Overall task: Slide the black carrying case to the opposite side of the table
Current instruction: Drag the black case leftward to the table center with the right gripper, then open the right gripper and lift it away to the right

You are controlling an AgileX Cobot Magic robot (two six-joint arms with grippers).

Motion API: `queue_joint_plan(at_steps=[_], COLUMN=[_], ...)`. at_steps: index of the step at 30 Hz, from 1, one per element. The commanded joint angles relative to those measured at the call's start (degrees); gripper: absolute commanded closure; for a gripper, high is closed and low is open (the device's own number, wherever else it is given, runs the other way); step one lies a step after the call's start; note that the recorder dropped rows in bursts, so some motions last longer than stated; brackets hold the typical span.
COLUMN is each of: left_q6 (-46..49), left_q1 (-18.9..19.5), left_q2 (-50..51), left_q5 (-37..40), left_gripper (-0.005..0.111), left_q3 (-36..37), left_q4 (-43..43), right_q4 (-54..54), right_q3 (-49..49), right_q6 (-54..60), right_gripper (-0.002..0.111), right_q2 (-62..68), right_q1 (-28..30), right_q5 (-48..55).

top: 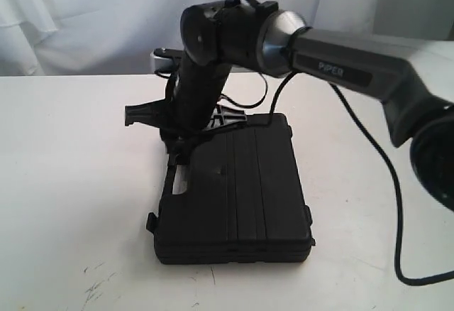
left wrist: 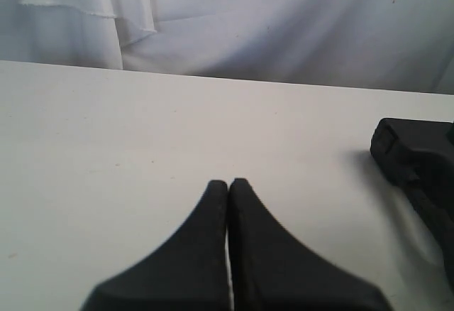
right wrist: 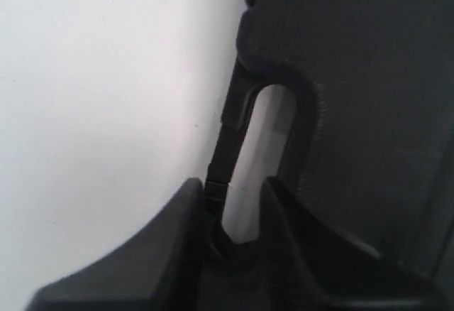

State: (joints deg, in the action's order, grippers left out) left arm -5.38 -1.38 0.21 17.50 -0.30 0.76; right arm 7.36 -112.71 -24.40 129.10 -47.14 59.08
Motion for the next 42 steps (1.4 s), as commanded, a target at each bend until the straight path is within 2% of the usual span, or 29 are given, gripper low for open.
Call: queue_joint_plan(at_steps=[1, 2, 5, 9, 16, 25, 36, 42], left_q6=[-0.14, -0.14, -0.14, -0.14, -0.14, -0.04, -0.04, -0.04], left_q1=[0.14, 0.14, 0.14, 0.14, 0.14, 0.14, 0.14, 0.14], left_q2=[-0.21, -0.21, -0.21, -0.21, -0.21, -0.21, -0.21, -0.21], left_q5=[-0.73, -0.73, -0.73, -0.73, -0.73, -0.73, -0.73, -0.73], left_gripper=[0.107, 0.107, 0.107, 0.107, 0.107, 0.107, 0.107, 0.107], left_q3=[0.3, 0.3, 0.3, 0.3, 0.3, 0.3, 0.3, 0.3], left_q4=[-0.23, -0.23, -0.23, -0.23, -0.23, -0.23, -0.23, -0.23], right_q4=[-1.78, -2.79, -8.28, -9.35, -8.51, -8.83, -9.5, -13.42], right_q3=[-0.17, -0.14, -0.05, 2.51, 20.28, 36.57, 39.66, 39.66], right_q6=[6.49, 7.24, 7.27, 7.85, 9.31, 9.31, 9.62, 9.62], right_gripper=[0.104, 0.108, 0.108, 0.108, 0.108, 0.108, 0.108, 0.108], right_q2=[-3.01, -3.52, -4.98, -8.2, -20.28, -36.16, -47.41, -50.64], right_q1=[2.3, 2.6, 2.6, 2.6, 2.49, 2.49, 2.49, 2.49], right_q5=[2.5, 2.5, 3.06, -0.21, -16.13, -27.88, -27.02, -27.12])
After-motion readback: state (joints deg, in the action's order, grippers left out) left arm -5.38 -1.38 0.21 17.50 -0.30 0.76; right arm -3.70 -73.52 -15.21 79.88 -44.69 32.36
